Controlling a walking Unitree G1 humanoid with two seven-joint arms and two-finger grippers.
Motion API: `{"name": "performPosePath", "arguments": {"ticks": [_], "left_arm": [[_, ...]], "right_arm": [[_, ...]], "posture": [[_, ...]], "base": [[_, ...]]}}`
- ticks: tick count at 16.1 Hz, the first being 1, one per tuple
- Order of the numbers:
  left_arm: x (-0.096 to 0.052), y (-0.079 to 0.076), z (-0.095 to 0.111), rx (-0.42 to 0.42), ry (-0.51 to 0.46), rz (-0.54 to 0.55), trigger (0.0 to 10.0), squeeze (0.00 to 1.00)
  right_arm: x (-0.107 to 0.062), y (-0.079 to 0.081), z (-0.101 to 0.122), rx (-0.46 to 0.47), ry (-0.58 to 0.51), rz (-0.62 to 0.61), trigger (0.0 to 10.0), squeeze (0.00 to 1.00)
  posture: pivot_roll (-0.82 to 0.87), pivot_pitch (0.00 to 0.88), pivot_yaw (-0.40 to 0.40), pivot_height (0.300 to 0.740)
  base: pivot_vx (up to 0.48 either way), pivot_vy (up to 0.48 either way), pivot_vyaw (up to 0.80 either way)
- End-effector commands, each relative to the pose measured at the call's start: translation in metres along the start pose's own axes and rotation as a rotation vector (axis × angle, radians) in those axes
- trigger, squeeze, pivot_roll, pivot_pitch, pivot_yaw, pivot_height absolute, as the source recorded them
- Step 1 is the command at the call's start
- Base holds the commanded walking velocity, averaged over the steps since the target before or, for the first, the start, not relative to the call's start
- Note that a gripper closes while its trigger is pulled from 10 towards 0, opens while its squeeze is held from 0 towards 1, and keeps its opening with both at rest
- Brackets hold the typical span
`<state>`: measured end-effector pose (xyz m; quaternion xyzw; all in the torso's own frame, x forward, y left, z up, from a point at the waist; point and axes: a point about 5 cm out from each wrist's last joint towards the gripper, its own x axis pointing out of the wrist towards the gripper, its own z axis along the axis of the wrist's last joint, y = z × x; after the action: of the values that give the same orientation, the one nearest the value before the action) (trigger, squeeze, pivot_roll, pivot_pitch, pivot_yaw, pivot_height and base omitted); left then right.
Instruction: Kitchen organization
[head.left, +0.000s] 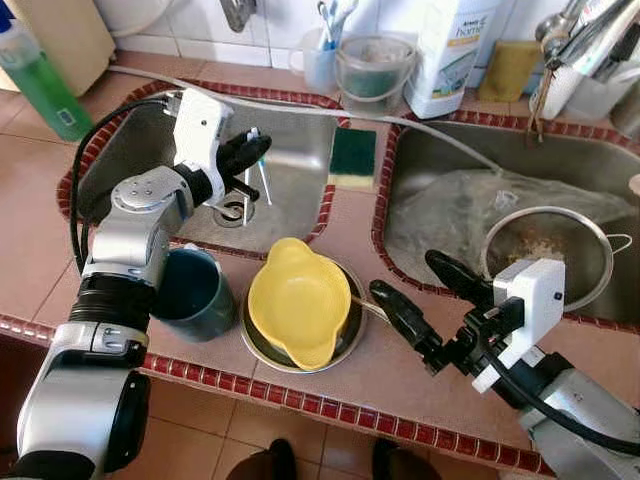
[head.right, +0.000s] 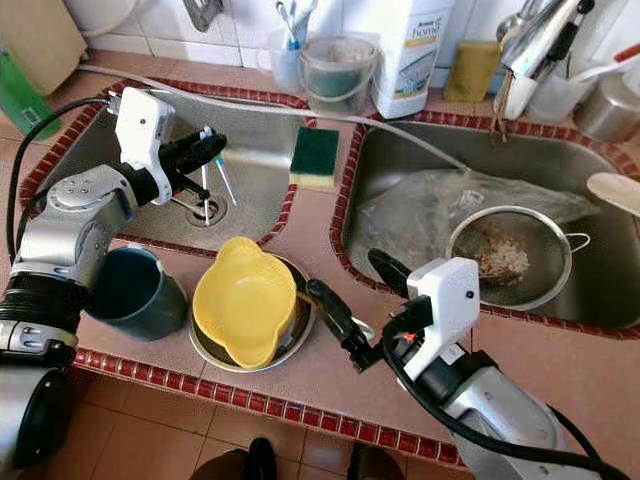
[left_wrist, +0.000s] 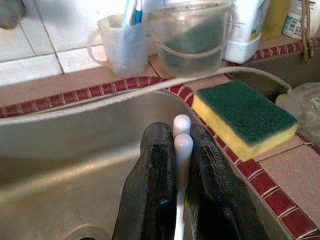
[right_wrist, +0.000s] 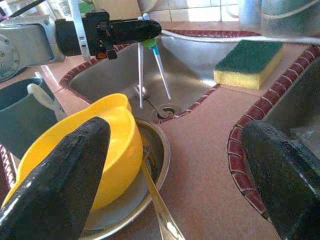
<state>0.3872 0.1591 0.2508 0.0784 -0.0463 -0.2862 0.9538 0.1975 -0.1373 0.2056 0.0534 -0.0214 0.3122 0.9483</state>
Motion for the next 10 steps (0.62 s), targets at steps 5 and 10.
{"name": "performPosePath", "arguments": {"ticks": [5,10], "left_arm": [[0.0025,0.0013,0.0027,0.007,0.003,-0.017,10.0,0.53],[0.0032,0.0029,0.0068,-0.002,-0.01,-0.026,10.0,1.0]], "right_arm": [[-0.0023,0.0053,0.0044,-0.006,-0.004,0.021,10.0,0.0],[0.0005,0.0056,0.0036,-0.002,-0.005,0.029,10.0,0.0]], "posture": [[-0.24,0.271,0.075,0.74],[-0.24,0.264,0.078,0.74]], "base": [[0.0,0.0,0.0],[0.0,0.0,0.0]]}}
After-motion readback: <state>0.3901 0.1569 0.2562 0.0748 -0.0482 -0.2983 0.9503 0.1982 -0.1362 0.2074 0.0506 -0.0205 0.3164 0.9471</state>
